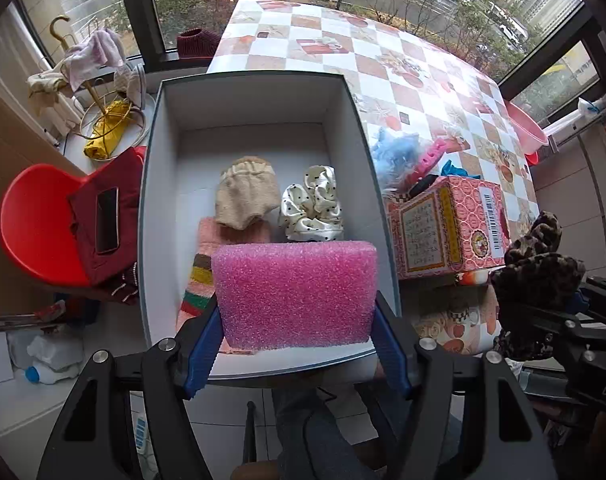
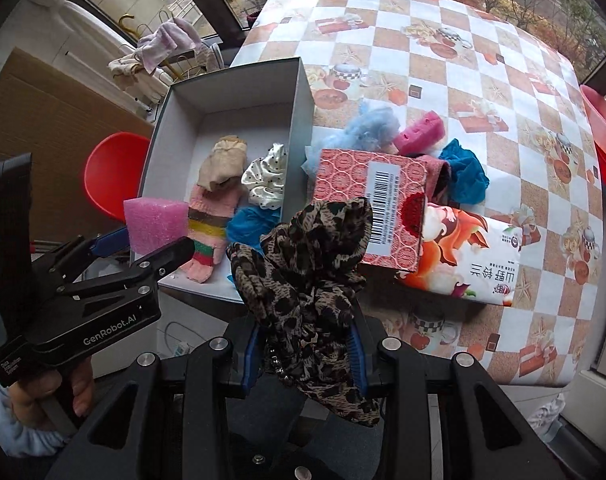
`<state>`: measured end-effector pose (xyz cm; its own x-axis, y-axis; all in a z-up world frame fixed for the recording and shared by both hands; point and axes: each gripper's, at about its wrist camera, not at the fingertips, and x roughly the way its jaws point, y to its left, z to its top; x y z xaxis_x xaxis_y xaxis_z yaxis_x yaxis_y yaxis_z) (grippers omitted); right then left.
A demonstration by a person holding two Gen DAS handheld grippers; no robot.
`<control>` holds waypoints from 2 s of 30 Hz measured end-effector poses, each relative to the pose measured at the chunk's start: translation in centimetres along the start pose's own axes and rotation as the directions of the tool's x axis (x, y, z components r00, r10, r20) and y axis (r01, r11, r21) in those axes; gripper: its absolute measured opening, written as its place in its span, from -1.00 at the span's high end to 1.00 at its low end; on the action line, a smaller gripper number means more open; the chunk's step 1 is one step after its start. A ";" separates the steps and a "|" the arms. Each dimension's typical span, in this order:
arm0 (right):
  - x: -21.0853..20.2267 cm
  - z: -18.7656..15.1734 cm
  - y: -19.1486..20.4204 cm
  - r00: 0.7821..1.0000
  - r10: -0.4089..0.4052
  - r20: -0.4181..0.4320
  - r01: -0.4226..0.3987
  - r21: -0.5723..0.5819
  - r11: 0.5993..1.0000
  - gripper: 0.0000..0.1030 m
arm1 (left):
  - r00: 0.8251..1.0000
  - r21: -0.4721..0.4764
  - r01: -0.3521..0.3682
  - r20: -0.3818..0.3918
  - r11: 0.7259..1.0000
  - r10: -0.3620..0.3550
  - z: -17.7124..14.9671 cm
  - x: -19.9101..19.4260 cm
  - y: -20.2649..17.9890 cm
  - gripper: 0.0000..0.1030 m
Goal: Organize soft objects
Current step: 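Carry pink sponge with left gripper while right gripper carries leopard scrunchie to box, then open left gripper to drop sponge while right gripper drops leopard scrunchie in box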
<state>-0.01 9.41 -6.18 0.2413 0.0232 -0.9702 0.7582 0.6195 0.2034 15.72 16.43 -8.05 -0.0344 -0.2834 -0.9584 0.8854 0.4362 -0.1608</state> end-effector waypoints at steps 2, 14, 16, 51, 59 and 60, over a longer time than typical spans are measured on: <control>0.1 0.5 1.1 1.000 0.001 -0.002 -0.001 -0.026 1.000 0.28 | 1.000 -0.025 -0.003 0.003 1.000 0.003 -0.2 -0.2 0.9 -0.39; 0.8 2.9 5.9 1.000 0.018 0.001 -0.018 -0.125 0.992 0.28 | 1.000 -0.085 -0.023 0.019 0.996 0.025 -0.8 -0.9 4.0 -0.40; 1.0 3.2 6.4 1.000 0.019 -0.001 -0.019 -0.131 0.991 0.28 | 0.999 -0.092 -0.024 0.019 0.995 0.026 -0.8 -0.9 4.4 -0.40; 5.0 10.5 6.9 0.997 0.068 -0.033 -0.069 -0.033 0.997 0.28 | 0.997 -0.127 -0.077 0.017 0.989 0.080 5.0 2.3 6.5 -0.40; 6.5 13.8 6.1 0.994 0.102 -0.040 -0.100 0.037 0.994 0.28 | 0.994 -0.114 -0.107 0.021 0.988 0.111 8.2 4.0 6.4 -0.40; 6.7 14.1 5.9 0.994 0.105 -0.040 -0.103 0.048 0.993 0.28 | 0.993 -0.116 -0.111 0.017 0.987 0.114 8.4 4.2 6.5 -0.40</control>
<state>14.62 2.10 -9.58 0.2953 0.1197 -0.9479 0.7574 0.5755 0.3086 25.19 10.88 -11.18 0.0740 -0.2462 -0.9664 0.8238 0.5612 -0.0799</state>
